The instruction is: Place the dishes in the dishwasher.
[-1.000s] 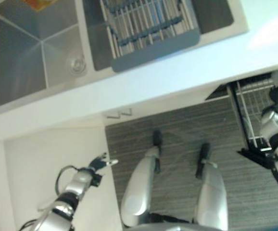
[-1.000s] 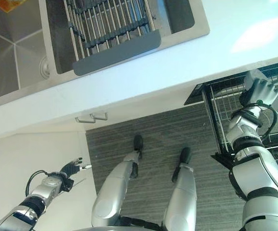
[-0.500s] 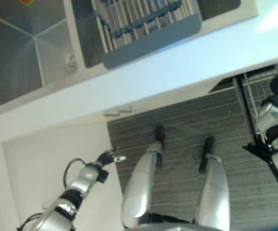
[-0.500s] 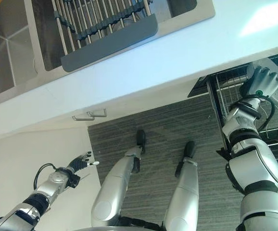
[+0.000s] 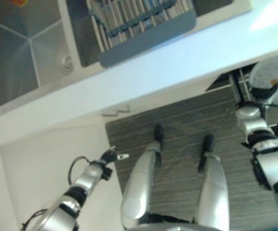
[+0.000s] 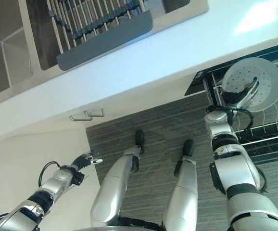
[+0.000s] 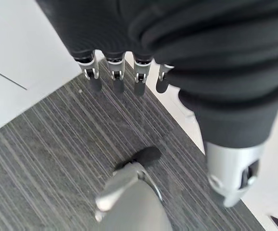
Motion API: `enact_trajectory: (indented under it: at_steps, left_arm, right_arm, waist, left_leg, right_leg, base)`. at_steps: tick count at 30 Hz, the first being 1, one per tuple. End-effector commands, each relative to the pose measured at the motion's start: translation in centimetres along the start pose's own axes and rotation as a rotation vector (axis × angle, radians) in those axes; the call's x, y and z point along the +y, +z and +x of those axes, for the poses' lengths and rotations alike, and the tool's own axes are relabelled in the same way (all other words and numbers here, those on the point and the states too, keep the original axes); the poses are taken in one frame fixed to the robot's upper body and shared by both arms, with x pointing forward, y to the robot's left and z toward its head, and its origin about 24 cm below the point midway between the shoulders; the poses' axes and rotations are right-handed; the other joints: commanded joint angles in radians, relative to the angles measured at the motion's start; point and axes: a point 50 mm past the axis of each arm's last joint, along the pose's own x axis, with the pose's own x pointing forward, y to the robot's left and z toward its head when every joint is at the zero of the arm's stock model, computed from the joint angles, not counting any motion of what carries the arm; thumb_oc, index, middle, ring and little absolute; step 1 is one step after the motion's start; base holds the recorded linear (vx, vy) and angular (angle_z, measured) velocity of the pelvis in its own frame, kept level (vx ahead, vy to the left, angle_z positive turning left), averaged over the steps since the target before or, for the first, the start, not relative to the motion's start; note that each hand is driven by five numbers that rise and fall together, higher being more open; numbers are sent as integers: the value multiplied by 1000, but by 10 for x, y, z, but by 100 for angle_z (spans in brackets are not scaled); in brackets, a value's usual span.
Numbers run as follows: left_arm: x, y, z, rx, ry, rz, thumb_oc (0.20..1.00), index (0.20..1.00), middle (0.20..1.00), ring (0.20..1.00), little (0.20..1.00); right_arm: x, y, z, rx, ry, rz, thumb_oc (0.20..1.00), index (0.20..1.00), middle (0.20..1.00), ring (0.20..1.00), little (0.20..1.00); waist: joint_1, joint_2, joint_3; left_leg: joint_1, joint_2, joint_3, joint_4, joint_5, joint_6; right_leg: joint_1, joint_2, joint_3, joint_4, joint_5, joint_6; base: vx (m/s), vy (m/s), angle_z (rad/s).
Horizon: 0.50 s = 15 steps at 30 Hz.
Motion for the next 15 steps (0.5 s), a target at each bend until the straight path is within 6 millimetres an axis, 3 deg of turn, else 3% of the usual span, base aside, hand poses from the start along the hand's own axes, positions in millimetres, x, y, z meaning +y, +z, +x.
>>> enact_trajectory:
  at_steps: [1,4,9,13,15]
  left_arm:
    - [1,-30,-6,98,52,-20,1000,1000,1000,1000,1000]
    - [-3,-38,-5,129,55,-43,1000,1000,1000,1000,1000]
    - [-5,-61,-11,194,61,-54,1000,1000,1000,1000,1000]
    - [-6,-76,-17,244,75,-50,1000,1000,1000,1000,1000]
    - [-10,-89,-23,275,84,-62,1000,1000,1000,1000,1000]
  right_arm:
    - [3,28,-7,-161,-56,100,1000,1000,1000,1000,1000]
    - [4,34,-20,-239,-69,89,1000,1000,1000,1000,1000]
    - [-11,19,-31,-292,-144,56,1000,1000,1000,1000,1000]
    - [-25,1,-39,-201,-195,110,1000,1000,1000,1000,1000]
    - [-43,-10,-47,-139,-244,225,1000,1000,1000,1000,1000]
  waist:
    - [-11,47,-9]
    - [-43,34,-9]
    - [-78,1,-9]
    - [-103,-22,-41]
    - [-126,-40,-65]
  left_leg:
    - [76,-40,-61,-68,-48,2]
    - [144,-33,-37,-90,-55,0]
    - [228,-13,-19,-89,-70,-4]
    - [282,5,-8,-126,-72,-10]
    - [328,21,4,-156,-72,-15]
  right_leg:
    - [23,50,-29,67,-39,-24]
    - [82,55,-12,34,-36,-24]
    - [173,52,-6,14,-42,-27]
    - [228,66,4,-29,-41,-30]
    - [269,78,8,-62,-41,-34]
  base:
    - [14,113,-17]
    - [17,85,-22]
    - [36,-12,-14]
    - [72,-39,-12]
    - [113,-27,-17]
